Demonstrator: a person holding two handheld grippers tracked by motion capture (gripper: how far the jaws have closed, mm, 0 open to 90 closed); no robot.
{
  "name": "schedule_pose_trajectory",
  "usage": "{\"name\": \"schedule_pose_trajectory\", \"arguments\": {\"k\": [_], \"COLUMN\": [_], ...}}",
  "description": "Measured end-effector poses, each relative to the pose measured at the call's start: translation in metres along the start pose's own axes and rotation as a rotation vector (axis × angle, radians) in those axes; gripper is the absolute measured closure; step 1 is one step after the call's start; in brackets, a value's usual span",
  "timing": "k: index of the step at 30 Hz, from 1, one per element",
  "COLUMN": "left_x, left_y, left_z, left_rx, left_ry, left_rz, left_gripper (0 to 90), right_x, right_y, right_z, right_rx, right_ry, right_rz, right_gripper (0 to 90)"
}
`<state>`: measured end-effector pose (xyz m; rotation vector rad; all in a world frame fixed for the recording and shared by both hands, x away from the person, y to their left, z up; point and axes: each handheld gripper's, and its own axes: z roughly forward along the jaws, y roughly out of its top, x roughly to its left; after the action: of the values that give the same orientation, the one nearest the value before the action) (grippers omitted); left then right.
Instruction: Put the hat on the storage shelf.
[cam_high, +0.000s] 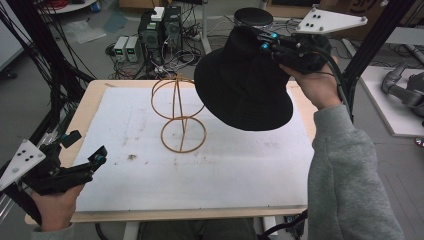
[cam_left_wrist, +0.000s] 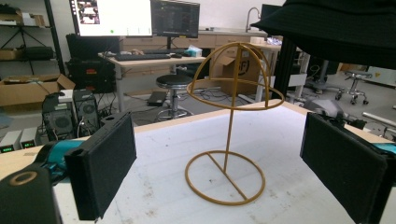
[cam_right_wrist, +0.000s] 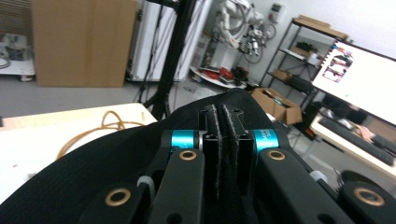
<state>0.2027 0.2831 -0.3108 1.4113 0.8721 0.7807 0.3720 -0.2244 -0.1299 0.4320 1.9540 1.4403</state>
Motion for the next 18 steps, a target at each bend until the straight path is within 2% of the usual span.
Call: {"name": "schedule_pose_trajectory", "arguments": {"k": [8, 11, 18], "left_x": [0.000, 0.000, -0.001], "left_y": [0.000, -0.001, -0.002], "left_z": [-0.006, -0.009, -0.018], "left_rx": [0.000, 0.002, 0.007], "left_ry": [0.007, 0.012, 0.026], "left_rz": [0.000, 0.000, 0.004], "left_gripper": [10.9, 10.9, 10.9], "right_x": [0.013, 0.020, 0.032], "right_y": [0.009, 0.013, 0.017], "right_z": [0.020, 0.033, 0.056], "right_rx": [-0.020, -0.030, -0.042], "right_ry": [0.053, 0.087, 0.133], "right_rz": [-0.012, -0.018, -0.030], "right_gripper": [87.1, 87.1, 87.1]}}
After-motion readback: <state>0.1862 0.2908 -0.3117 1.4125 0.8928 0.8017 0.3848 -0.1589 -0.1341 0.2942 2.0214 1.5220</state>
